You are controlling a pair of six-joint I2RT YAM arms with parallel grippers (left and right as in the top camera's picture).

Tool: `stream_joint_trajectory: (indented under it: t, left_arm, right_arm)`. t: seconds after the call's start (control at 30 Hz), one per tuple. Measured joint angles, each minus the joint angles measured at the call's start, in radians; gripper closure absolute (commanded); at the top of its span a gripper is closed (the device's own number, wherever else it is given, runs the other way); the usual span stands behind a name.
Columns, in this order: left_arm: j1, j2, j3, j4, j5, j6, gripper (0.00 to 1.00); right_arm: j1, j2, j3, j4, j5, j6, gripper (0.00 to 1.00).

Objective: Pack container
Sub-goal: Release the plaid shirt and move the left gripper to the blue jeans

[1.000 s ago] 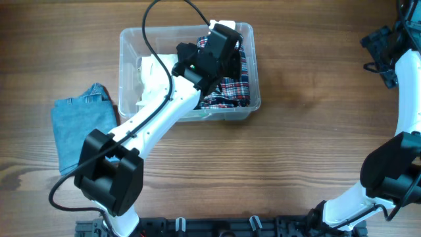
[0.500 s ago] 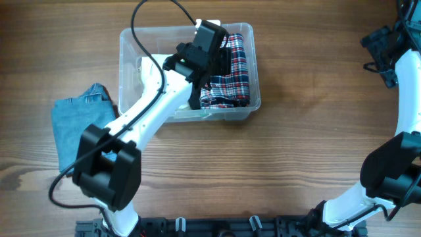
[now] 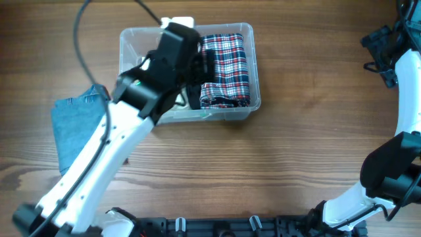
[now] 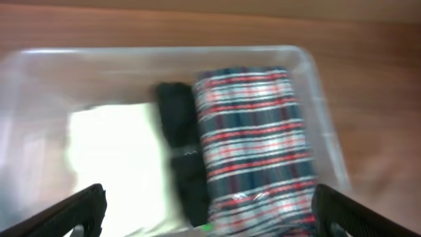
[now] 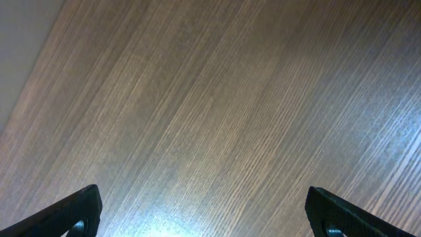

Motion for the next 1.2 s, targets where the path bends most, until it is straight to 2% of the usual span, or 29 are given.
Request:
stream_joint_trajectory:
  t: [0.13, 0.27, 0.43, 0.63, 0.83, 1.2]
  left_arm:
    - [0.116, -0.05, 0.0, -0.052, -0.101, 0.0, 0.0]
    - [0.339, -0.043, 0.0, -0.116, -0.14, -0.023, 0.0]
    - [0.635, 0.016, 0.0, -0.276, -0.093, -0.065, 0.0]
    - [0.89, 0.102, -0.001, -0.426, -0.019, -0.087, 0.0]
    - [0.998, 0.154, -0.034, -0.444, 0.038, -0.111, 0.0]
    - [1.015, 0.191, -0.177, -0.299, 0.056, -0.113, 0.01]
  right_arm:
    - [0.0, 0.0, 0.0, 0.0, 0.0, 0.0, 0.0]
    - [0.0, 0.0, 0.0, 0.0, 0.0, 0.0, 0.0]
    - [0.0, 0.0, 0.0, 0.0, 0.0, 0.0, 0.0]
    - [0.0, 0.0, 0.0, 0.0, 0.0, 0.0, 0.0]
    - [0.0, 0.0, 0.0, 0.0, 0.0, 0.0, 0.0]
    - [0.0, 0.0, 0.0, 0.0, 0.0, 0.0, 0.0]
